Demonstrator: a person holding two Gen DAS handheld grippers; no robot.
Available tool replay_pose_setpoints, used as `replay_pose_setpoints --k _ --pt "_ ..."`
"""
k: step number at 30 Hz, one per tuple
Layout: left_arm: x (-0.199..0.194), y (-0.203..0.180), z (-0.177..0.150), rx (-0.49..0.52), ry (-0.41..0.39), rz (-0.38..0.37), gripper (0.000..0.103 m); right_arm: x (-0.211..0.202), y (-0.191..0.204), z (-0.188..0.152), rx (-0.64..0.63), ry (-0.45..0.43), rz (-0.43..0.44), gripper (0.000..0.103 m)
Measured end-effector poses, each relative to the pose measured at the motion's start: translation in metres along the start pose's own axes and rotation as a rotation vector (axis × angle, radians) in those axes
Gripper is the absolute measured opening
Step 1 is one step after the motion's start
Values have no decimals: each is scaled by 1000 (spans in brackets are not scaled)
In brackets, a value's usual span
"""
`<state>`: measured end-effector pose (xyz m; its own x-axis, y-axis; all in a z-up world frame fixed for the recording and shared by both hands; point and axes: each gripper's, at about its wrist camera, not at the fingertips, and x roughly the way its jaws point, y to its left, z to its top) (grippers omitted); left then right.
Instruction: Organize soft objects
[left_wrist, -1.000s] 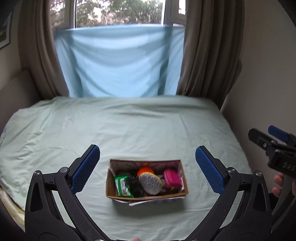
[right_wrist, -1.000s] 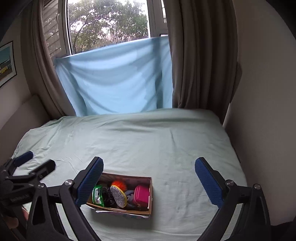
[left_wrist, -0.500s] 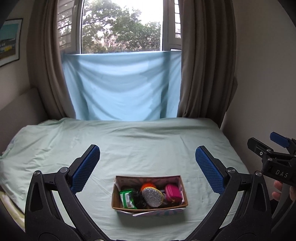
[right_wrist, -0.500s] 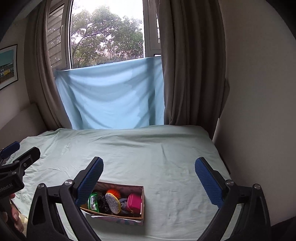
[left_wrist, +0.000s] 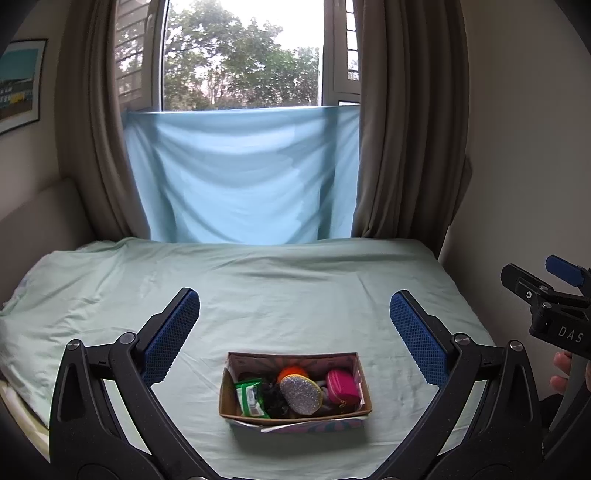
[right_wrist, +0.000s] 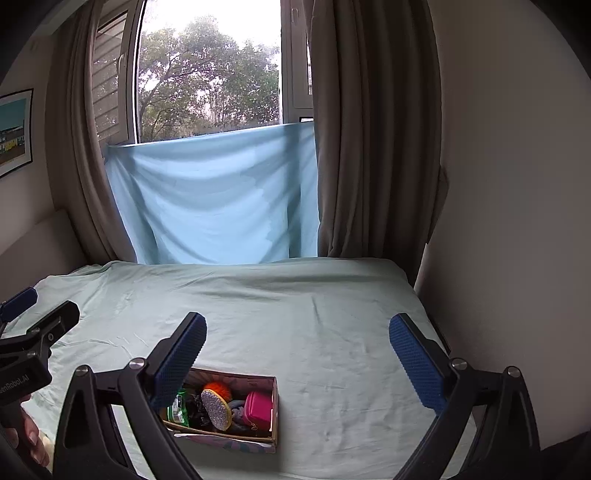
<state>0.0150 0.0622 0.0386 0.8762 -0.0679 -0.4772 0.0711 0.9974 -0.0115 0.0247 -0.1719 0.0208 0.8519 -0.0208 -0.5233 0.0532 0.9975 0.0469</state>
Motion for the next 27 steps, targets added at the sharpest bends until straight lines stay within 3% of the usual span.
replay_pose_setpoints --k 27 --pt "-7 -12 0 -2 -15 -14 103 -8 -3 5 -6 -30 -13 99"
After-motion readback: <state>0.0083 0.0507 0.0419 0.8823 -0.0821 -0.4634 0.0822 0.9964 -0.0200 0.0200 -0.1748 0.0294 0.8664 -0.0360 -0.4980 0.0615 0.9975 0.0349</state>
